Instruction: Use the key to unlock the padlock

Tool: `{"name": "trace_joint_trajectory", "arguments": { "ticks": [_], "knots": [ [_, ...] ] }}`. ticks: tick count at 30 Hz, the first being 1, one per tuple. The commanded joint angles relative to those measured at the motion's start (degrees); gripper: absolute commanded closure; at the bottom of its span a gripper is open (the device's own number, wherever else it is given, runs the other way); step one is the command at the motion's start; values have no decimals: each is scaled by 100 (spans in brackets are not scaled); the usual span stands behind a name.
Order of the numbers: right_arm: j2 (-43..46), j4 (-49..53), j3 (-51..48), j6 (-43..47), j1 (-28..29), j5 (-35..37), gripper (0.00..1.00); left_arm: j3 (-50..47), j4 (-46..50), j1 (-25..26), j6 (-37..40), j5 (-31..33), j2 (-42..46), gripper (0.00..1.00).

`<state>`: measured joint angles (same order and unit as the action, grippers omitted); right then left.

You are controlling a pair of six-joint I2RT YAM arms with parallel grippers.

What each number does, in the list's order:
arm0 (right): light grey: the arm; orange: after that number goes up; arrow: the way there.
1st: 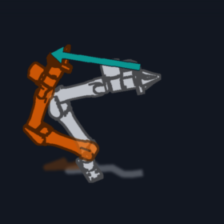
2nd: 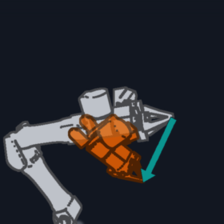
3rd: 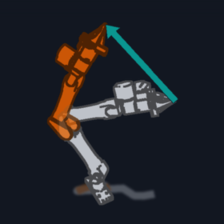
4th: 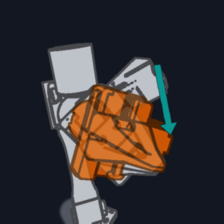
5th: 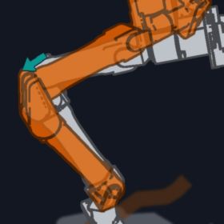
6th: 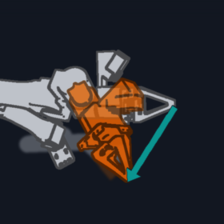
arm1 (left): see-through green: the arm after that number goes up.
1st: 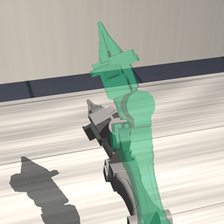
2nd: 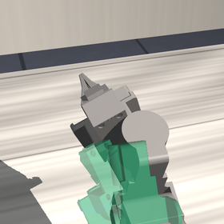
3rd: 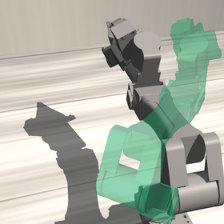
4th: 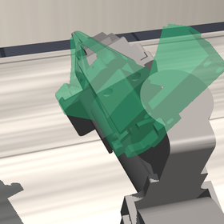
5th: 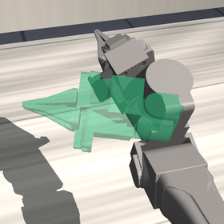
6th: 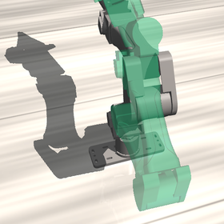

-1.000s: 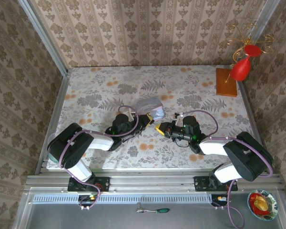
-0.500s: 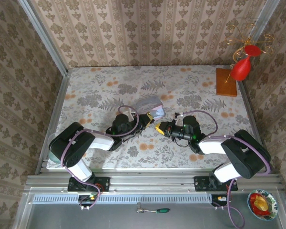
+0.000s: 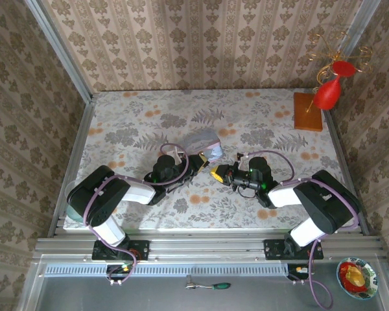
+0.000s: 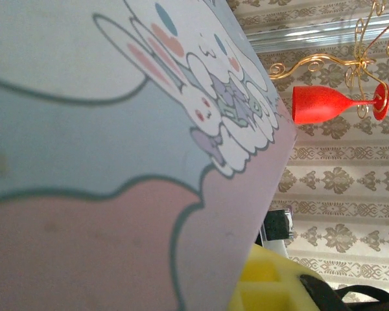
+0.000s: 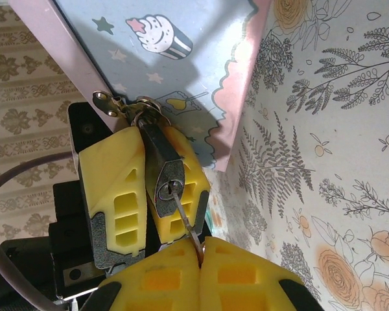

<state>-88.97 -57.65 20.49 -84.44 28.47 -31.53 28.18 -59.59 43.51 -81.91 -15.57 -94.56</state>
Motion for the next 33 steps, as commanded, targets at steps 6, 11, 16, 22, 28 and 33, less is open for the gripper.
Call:
{"name": "trace_joint_trajectory", "arguments": {
  "ticks": [6, 11, 16, 22, 28, 33],
  "knots": [
    [-92, -62, 112, -59, -43, 90, 100, 196, -722, 158, -106, -438, 43, 100],
    [-95, -62, 199, -48, -43, 59, 100, 205, -709, 154, -117, -438, 30, 100],
    [-102, -61, 243, -37, -43, 26, 100, 231, -663, 165, -120, -432, 34, 100],
    [-77, -33, 343, -29, -41, -19, 100, 291, -608, 201, -108, -411, 13, 100],
    [-24, 68, 443, 2, -40, -46, 100, 309, -572, 244, -80, -411, -27, 100],
    [-15, 184, 533, 50, -43, -66, 100, 350, -566, 307, -58, -410, -52, 100]
  ]
}}
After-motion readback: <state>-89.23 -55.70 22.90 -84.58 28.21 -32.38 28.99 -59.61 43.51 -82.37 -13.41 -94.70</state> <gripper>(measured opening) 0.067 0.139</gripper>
